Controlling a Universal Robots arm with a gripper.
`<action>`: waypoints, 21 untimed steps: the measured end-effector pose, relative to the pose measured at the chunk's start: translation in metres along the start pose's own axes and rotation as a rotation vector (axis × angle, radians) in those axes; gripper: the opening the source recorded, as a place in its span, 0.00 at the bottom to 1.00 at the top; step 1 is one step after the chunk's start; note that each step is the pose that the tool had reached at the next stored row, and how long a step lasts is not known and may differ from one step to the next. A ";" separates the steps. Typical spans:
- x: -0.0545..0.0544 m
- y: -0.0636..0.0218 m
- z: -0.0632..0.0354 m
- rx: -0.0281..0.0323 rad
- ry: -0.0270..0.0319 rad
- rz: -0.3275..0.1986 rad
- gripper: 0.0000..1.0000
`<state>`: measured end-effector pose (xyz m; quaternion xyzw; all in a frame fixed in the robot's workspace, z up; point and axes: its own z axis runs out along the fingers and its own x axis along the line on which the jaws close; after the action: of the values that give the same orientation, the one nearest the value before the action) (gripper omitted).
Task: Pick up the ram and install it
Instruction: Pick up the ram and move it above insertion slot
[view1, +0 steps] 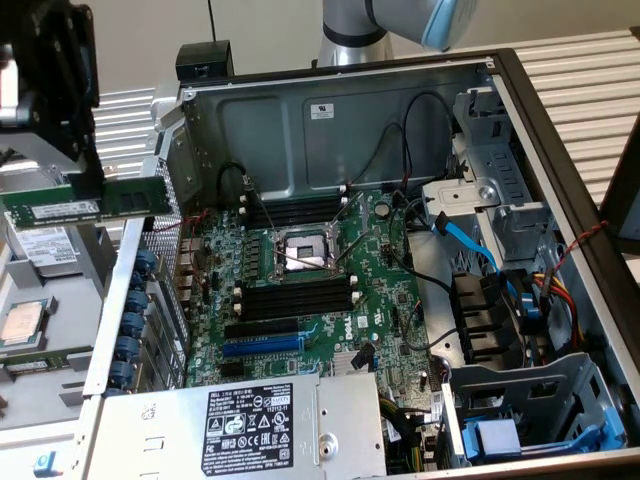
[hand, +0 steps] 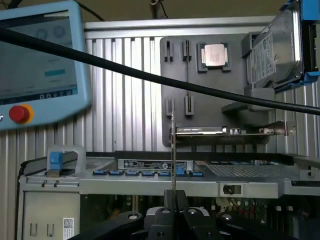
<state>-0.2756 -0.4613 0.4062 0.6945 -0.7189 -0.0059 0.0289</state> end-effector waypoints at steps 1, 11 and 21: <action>0.000 -0.0046 -0.0002 0.0000 0.0000 0.000 0.12; -0.002 -0.0498 -0.0025 -0.0001 0.0001 0.000 0.12; -0.003 -0.0952 -0.0048 -0.0001 0.0002 0.000 0.12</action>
<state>-0.1802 -0.4610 0.4062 0.6945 -0.7189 -0.0059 0.0290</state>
